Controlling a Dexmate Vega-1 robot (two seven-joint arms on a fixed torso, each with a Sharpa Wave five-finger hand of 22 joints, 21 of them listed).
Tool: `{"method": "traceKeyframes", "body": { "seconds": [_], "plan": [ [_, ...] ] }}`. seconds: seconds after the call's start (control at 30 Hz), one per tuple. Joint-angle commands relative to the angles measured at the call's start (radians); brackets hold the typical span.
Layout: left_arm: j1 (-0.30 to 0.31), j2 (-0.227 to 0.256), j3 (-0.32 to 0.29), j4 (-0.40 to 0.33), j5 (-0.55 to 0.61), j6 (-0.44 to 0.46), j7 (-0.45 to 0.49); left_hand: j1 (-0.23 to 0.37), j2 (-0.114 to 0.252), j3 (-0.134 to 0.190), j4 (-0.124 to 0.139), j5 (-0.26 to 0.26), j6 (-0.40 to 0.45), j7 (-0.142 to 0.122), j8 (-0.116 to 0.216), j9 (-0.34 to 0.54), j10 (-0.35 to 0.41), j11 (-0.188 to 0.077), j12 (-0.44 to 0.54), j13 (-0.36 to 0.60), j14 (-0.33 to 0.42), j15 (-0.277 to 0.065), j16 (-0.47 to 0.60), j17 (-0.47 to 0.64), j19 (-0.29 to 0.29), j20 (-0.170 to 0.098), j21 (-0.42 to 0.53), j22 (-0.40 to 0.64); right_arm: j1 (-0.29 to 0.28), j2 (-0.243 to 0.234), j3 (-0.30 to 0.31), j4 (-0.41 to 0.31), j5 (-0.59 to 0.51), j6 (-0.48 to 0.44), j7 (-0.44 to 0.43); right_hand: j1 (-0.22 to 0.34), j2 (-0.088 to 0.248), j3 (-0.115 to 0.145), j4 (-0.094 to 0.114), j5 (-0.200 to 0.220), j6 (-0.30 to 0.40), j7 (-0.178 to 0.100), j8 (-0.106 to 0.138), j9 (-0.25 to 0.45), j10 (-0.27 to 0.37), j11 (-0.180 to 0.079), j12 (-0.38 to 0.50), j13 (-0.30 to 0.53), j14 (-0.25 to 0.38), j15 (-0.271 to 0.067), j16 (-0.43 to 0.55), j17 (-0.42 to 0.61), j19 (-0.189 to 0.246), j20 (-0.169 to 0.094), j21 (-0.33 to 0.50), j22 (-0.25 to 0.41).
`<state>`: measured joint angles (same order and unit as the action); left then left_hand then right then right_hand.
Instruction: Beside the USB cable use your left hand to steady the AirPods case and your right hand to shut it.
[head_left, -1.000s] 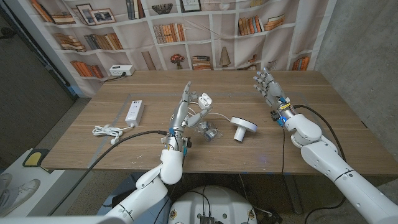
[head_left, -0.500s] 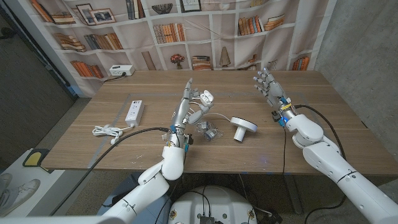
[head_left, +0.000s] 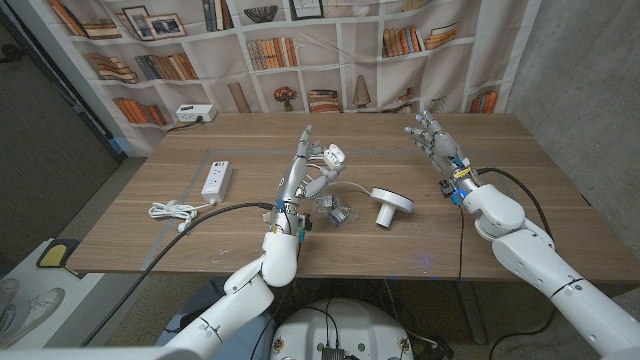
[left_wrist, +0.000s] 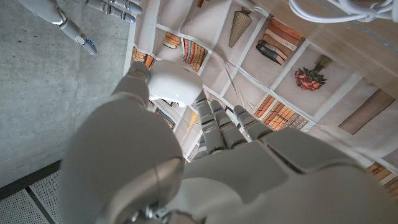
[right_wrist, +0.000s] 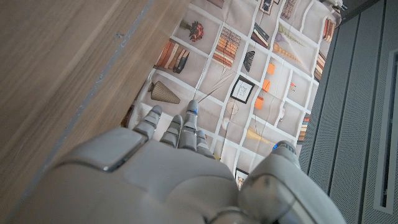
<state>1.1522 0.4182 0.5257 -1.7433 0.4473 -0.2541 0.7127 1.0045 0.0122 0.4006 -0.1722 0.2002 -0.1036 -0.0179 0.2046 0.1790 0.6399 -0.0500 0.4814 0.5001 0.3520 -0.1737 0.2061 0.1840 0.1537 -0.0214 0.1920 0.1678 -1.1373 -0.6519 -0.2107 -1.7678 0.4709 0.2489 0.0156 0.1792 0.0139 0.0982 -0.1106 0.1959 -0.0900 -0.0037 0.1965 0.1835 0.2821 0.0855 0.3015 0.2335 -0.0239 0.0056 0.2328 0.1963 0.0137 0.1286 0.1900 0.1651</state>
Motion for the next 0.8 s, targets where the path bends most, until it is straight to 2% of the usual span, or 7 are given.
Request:
{"method": "traceKeyframes", "body": {
  "seconds": [0.03,0.43,0.53,0.63,0.7,0.73,0.8],
  "plan": [
    [-0.024,-0.017,0.002,0.033,-0.013,-0.001,-0.011,0.063,0.055,-0.007,0.002,0.004,0.004,-0.001,-0.003,0.003,0.222,-0.169,0.007,0.001,0.027,-0.029,-0.003,0.002,0.008,-0.001,-0.001,0.001,-0.012,-0.024,-0.006,-0.035,-0.08,-0.024,-0.033,0.007,-0.005,0.001,-0.008,-0.003,-0.012,0.0,0.0,0.005,0.047,-0.004,0.02,0.01,0.018,0.007,0.009,0.003,0.012,0.001,0.006,0.004],
    [-0.052,-0.033,0.011,0.078,-0.017,-0.033,-0.007,0.067,0.056,-0.011,0.004,0.003,0.012,-0.003,-0.002,0.003,0.225,-0.169,0.008,0.0,0.029,-0.028,-0.003,0.003,0.009,-0.002,-0.002,0.001,-0.046,-0.036,-0.001,-0.073,-0.123,-0.045,-0.067,0.007,-0.006,-0.001,-0.009,-0.003,-0.009,0.006,0.003,0.006,0.134,-0.016,0.054,0.029,0.065,-0.004,0.025,0.005,0.024,0.001,0.005,0.004],
    [-0.055,-0.032,0.014,0.076,-0.015,-0.026,-0.016,0.069,0.056,-0.012,0.004,0.003,0.013,-0.004,-0.003,0.003,0.225,-0.169,0.008,-0.001,0.029,-0.029,-0.003,0.003,0.009,-0.002,-0.002,0.001,-0.064,-0.045,0.005,-0.103,-0.151,-0.069,-0.097,0.005,-0.005,-0.001,-0.009,-0.003,-0.006,0.004,0.004,0.006,0.155,-0.019,0.063,0.036,0.085,-0.009,0.032,0.006,0.033,0.006,0.006,0.004],
    [-0.055,-0.033,0.014,0.075,-0.019,-0.026,-0.02,0.07,0.057,-0.014,0.005,0.003,0.015,-0.005,-0.003,0.003,0.225,-0.169,0.007,-0.002,0.03,-0.029,-0.003,0.003,0.009,-0.002,-0.002,0.001,-0.07,-0.044,0.011,-0.105,-0.138,-0.063,-0.086,0.003,-0.005,-0.002,-0.008,-0.003,-0.004,0.004,0.004,0.006,0.167,-0.026,0.068,0.046,0.105,-0.017,0.04,0.009,0.061,0.024,0.014,0.005],
    [-0.055,-0.032,0.013,0.073,-0.034,-0.029,-0.034,0.072,0.058,-0.016,0.006,0.002,0.016,-0.006,-0.003,0.003,0.225,-0.169,0.007,-0.002,0.03,-0.029,-0.004,0.004,0.013,0.015,-0.001,0.001,-0.076,-0.042,0.015,-0.111,-0.151,-0.063,-0.1,0.002,-0.006,-0.003,-0.008,-0.003,-0.004,0.004,0.004,0.006,0.164,-0.035,0.067,0.049,0.105,-0.019,0.04,0.01,0.067,0.032,0.014,0.005],
    [-0.053,-0.038,0.014,0.074,-0.02,-0.025,-0.018,0.075,0.061,-0.02,0.008,0.002,0.017,-0.008,-0.005,0.003,0.225,-0.169,0.009,0.0,0.03,-0.028,-0.004,0.005,0.022,0.042,0.002,0.002,-0.076,-0.046,0.016,-0.113,-0.149,-0.067,-0.095,0.003,-0.006,-0.003,-0.009,-0.003,-0.004,0.004,0.004,0.006,0.161,-0.029,0.066,0.051,0.105,-0.021,0.04,0.01,0.068,0.034,0.014,0.005],
    [-0.053,-0.038,0.014,0.075,-0.028,-0.029,-0.024,0.077,0.061,-0.027,0.009,0.001,0.02,-0.014,-0.006,0.003,0.224,-0.17,0.008,0.0,0.036,-0.022,-0.001,0.007,0.046,0.07,0.01,0.003,-0.078,-0.04,0.018,-0.109,-0.139,-0.056,-0.088,0.003,-0.006,-0.003,-0.009,-0.003,-0.003,0.003,0.005,0.006,0.16,-0.028,0.066,0.053,0.105,-0.024,0.04,0.011,0.066,0.041,0.012,0.005]
  ]
}}
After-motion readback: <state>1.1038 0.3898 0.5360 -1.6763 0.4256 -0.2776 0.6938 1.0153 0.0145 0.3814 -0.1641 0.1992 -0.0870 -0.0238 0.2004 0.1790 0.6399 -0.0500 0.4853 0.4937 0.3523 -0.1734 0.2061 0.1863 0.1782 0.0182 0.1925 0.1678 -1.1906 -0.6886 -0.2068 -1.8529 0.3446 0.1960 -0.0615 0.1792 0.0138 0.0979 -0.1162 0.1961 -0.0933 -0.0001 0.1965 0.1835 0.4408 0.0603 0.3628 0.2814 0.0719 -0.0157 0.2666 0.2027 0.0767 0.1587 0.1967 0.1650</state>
